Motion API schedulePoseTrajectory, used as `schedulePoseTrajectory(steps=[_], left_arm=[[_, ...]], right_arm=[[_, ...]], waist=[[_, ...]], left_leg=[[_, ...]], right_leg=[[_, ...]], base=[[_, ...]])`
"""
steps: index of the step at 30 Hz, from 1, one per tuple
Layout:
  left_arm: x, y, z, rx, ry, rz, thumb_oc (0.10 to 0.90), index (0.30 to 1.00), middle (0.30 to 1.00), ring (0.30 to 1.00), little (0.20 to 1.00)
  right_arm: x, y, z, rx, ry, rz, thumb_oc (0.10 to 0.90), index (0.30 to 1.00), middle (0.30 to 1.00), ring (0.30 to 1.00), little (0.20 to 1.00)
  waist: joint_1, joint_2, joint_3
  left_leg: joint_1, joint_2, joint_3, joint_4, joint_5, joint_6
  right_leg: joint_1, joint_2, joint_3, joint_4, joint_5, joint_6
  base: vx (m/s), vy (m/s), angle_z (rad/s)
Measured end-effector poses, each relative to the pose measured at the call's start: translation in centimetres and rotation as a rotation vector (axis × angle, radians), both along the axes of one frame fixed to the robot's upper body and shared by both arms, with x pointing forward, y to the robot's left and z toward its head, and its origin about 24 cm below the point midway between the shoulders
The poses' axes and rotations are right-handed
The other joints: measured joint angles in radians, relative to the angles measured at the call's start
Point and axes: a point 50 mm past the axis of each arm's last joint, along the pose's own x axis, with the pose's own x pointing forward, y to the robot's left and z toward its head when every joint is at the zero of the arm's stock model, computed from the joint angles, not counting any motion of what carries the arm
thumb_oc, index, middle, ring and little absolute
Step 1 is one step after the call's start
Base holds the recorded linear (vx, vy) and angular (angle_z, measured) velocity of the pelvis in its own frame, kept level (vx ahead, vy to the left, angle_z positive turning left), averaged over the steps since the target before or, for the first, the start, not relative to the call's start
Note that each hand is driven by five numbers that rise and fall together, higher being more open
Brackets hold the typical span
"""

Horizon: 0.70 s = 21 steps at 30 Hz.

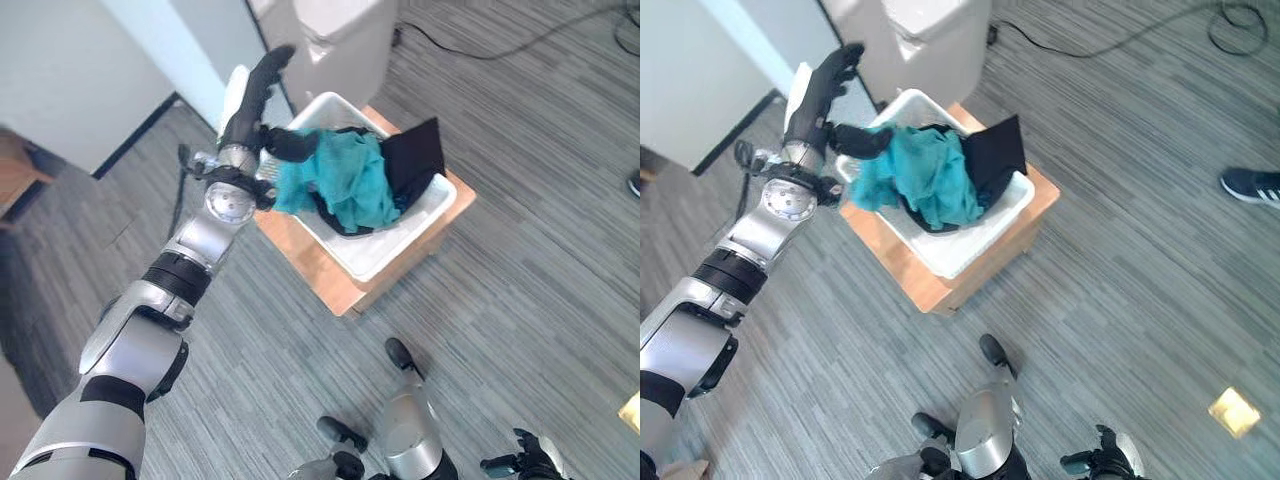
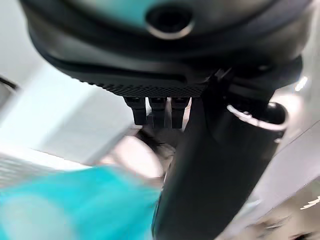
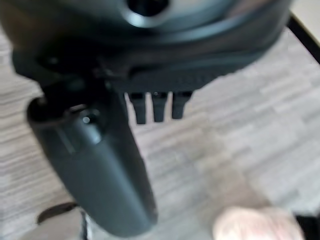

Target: Pick up bed clothes into laundry basket.

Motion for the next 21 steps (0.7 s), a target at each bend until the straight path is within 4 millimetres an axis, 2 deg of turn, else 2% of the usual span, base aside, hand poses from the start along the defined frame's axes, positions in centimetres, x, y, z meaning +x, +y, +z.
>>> schedulePoseTrajectory(steps=[3, 5, 7, 9, 11, 12, 13, 15, 16, 17, 18, 19, 20, 21], left_arm=[[-0.9, -1.1, 0.1, -0.073, -0.023, -0.092, 0.800, 0.900, 0.900, 0.900, 0.900], [-1.0, -1.4, 0.1, -0.103, -0.010, -0.132, 0.800, 0.900, 0.900, 0.900, 0.900], [-1.4, -1.7, 0.4, -0.106, -0.014, -0.181, 0.800, 0.900, 0.900, 0.900, 0.900], [-1.6, -1.4, 0.7, -0.093, -0.029, -0.187, 0.800, 0.900, 0.900, 0.900, 0.900], [-1.9, -1.3, 0.4, -0.090, -0.041, -0.192, 0.800, 0.900, 0.900, 0.900, 0.900], [-2.2, -0.3, 0.1, -0.107, -0.044, -0.177, 0.800, 0.900, 0.900, 0.900, 0.900], [-2.4, 0.0, -0.2, -0.120, -0.044, -0.171, 0.800, 0.900, 0.900, 0.900, 0.900], [-3.2, 1.3, -0.7, -0.123, -0.053, -0.152, 0.800, 0.900, 0.900, 0.900, 0.900], [-5.3, 4.2, -2.1, -0.176, -0.074, -0.108, 0.800, 0.900, 0.900, 0.900, 0.900], [-7.4, 6.7, -3.4, -0.230, -0.106, -0.046, 0.800, 0.900, 0.900, 0.900, 0.900], [-9.7, 9.7, -4.7, -0.221, -0.130, 0.060, 0.800, 0.900, 0.900, 0.900, 0.900], [-11.0, 13.4, -5.5, -0.167, -0.132, 0.228, 0.800, 0.900, 0.900, 0.900, 0.900], [-11.0, 15.0, -5.5, -0.172, -0.132, 0.310, 0.800, 0.900, 0.900, 0.900, 0.900], [-12.1, 17.2, -6.1, -0.204, -0.148, 0.434, 0.800, 0.900, 0.900, 0.900, 0.900]], right_arm=[[0.0, -1.0, 0.5, -0.042, 0.016, 0.015, 0.800, 0.900, 0.900, 0.900, 0.900], [0.0, -2.0, 1.2, -0.072, 0.027, 0.016, 0.800, 0.900, 0.900, 0.900, 0.900], [-0.3, -4.0, 2.4, -0.136, 0.041, 0.001, 0.800, 0.900, 0.900, 0.900, 0.900], [0.0, -5.9, 4.1, -0.191, 0.008, -0.026, 0.800, 0.900, 0.900, 0.900, 0.900], [-0.6, -7.0, 4.9, -0.234, 0.009, -0.031, 0.800, 0.900, 0.900, 0.900, 0.900], [1.5, -7.4, 6.5, -0.256, -0.074, -0.018, 0.800, 0.900, 0.900, 0.900, 0.900], [1.7, -7.9, 7.3, -0.286, -0.094, 0.005, 0.800, 0.900, 0.900, 0.900, 0.900], [3.6, -8.7, 10.3, -0.345, -0.208, 0.052, 0.800, 0.900, 0.900, 0.900, 0.900], [4.5, -8.6, 17.4, -0.438, -0.475, 0.108, 0.800, 0.900, 0.900, 0.900, 0.900], [3.8, -6.0, 21.6, -0.519, -0.681, 0.209, 0.800, 0.900, 0.900, 0.900, 0.900], [3.7, -3.0, 25.1, -0.618, -0.889, 0.339, 0.800, 0.900, 0.900, 0.900, 0.900], [3.6, 0.4, 27.3, -0.681, -1.108, 0.439, 0.800, 0.900, 0.900, 0.900, 0.900], [4.4, 1.6, 27.9, -0.686, -1.184, 0.481, 0.800, 0.900, 0.900, 0.900, 0.900], [5.8, 3.0, 28.4, -0.649, -1.270, 0.513, 0.800, 0.900, 0.900, 0.900, 0.900]], waist=[[0.032, -0.012, -0.079], [0.048, -0.023, -0.106], [0.067, -0.038, -0.143], [0.108, -0.054, -0.193], [0.108, -0.072, -0.225], [0.132, -0.081, -0.238], [0.124, -0.080, -0.245], [0.136, -0.086, -0.250], [0.134, -0.055, -0.264], [0.133, -0.028, -0.275], [0.135, -0.027, -0.273], [0.137, -0.070, -0.269], [0.149, -0.088, -0.278], [0.152, -0.117, -0.317]], left_leg=[[0.004, 0.014, -0.023, -0.001, 0.002, -0.003], [0.026, 0.021, -0.038, -0.001, 0.004, -0.006], [0.041, 0.028, -0.057, -0.001, 0.004, -0.007], [0.038, 0.035, -0.062, 0.000, 0.004, -0.008], [0.041, 0.041, -0.083, 0.000, 0.013, -0.018], [0.036, 0.043, -0.086, 0.000, 0.010, -0.018], [0.037, 0.043, -0.087, 0.000, 0.006, -0.017], [0.038, 0.044, -0.092, 0.000, 0.012, -0.017], [0.032, 0.043, -0.101, 0.007, 0.018, -0.023], [0.022, 0.050, -0.100, 0.010, 0.020, -0.027], [0.040, 0.059, -0.085, 0.001, 0.029, -0.040], [0.079, 0.083, -0.076, 0.001, 0.028, -0.041], [0.082, 0.087, -0.080, 0.007, 0.026, -0.041], [0.068, 0.100, -0.075, 0.005, -0.004, -0.041]], right_leg=[[0.018, 0.010, -0.021, 0.000, -0.008, -0.011], [0.049, 0.015, -0.038, 0.000, -0.010, -0.015], [0.078, 0.018, -0.059, -0.001, -0.020, -0.017], [0.081, 0.025, -0.066, -0.001, -0.022, -0.021], [0.092, 0.027, -0.085, -0.001, -0.026, -0.026], [0.094, 0.031, -0.087, -0.001, -0.026, -0.027], [0.094, 0.030, -0.088, -0.002, -0.027, -0.027], [0.094, 0.029, -0.096, -0.002, -0.028, -0.028], [0.090, 0.038, -0.096, -0.001, -0.031, -0.028], [0.079, 0.039, -0.095, -0.001, -0.030, -0.029], [0.083, 0.044, -0.081, -0.001, -0.035, -0.034], [0.103, 0.066, -0.051, -0.002, -0.044, -0.044], [0.119, 0.082, -0.060, 0.002, -0.047, -0.044], [0.094, 0.093, -0.067, 0.013, -0.061, -0.045]], base=[[0.02, -0.044, 0.17], [0.01, -0.031, 0.26], [-0.01, -0.012, 0.25], [-0.01, -0.015, 0.08], [-0.06, -0.056, 0.23], [-0.10, -0.093, 0.17], [-0.01, -0.054, 0.04], [0.06, -0.025, 0.12], [-0.01, -0.039, 0.03], [0.05, 0.006, -0.15], [0.09, 0.012, -0.50], [-0.01, -0.028, -0.49], [-0.11, -0.047, -0.31], [-0.14, -0.041, -0.18]])
